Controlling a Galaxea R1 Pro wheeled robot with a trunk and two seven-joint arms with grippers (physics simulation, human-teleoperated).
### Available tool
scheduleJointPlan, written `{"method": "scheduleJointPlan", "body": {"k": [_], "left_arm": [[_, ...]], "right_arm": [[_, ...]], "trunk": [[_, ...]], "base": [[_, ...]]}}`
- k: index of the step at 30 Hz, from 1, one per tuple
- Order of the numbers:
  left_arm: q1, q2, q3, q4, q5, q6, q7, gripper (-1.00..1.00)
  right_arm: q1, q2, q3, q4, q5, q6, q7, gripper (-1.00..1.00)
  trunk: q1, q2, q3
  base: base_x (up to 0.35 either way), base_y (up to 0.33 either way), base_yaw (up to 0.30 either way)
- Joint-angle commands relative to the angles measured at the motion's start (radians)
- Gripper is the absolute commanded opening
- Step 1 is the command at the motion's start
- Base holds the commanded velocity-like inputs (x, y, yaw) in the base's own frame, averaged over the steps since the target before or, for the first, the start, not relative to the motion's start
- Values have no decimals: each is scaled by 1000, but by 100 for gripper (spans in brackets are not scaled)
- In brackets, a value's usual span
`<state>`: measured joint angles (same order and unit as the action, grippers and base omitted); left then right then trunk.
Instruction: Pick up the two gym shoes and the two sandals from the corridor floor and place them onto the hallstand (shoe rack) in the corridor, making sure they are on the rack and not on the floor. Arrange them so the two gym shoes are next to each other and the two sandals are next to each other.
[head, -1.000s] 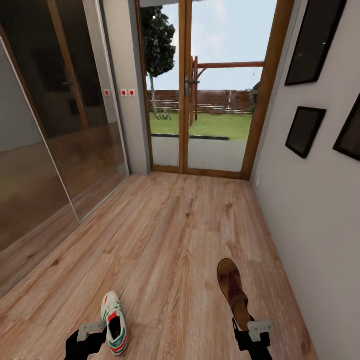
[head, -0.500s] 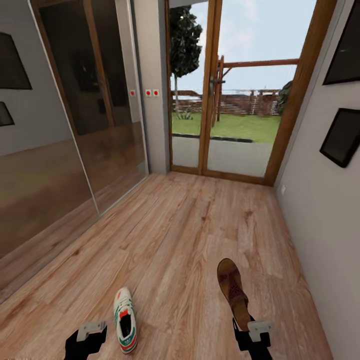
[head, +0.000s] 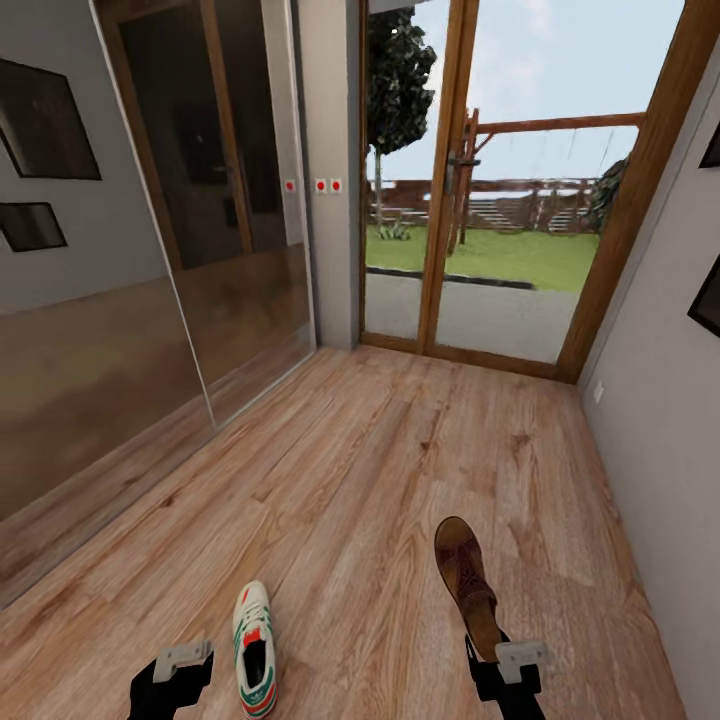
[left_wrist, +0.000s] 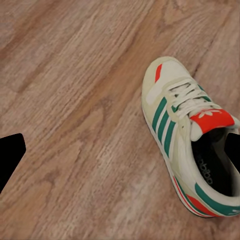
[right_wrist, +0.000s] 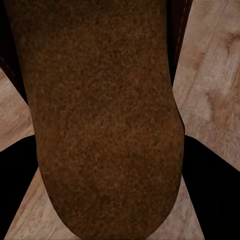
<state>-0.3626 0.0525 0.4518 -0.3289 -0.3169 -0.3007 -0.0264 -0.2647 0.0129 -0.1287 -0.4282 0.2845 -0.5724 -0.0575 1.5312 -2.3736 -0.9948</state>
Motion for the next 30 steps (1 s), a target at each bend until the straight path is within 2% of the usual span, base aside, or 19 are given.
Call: {"method": "scheduleJointPlan", "body": {"k": [1,13,22,30], "left_arm": [[-1,-1,8,1,-10,-5,-3,100],[-1,-1,8,1,-10,-5,-3,100],[-1,-1,9,1,-10,-4,-3,100],[-1,-1,9,2,-10,-4,-3,100]], "right_arm": [[-1,1,-5,1,12,-3,-5,-100],[-1,0,-5,1,14,-3,-4,-100],[-1,1,-5,2,12,-3,-4,-100],[-1,1,-5,2,12,-3,-4,-100]], "trunk": [[0,0,-1],[0,0,-1],[0,0,-1],[0,0,-1]], "base": [[6,-3,9],[5,-1,2],[161,-70,2],[27,-14,185]]}}
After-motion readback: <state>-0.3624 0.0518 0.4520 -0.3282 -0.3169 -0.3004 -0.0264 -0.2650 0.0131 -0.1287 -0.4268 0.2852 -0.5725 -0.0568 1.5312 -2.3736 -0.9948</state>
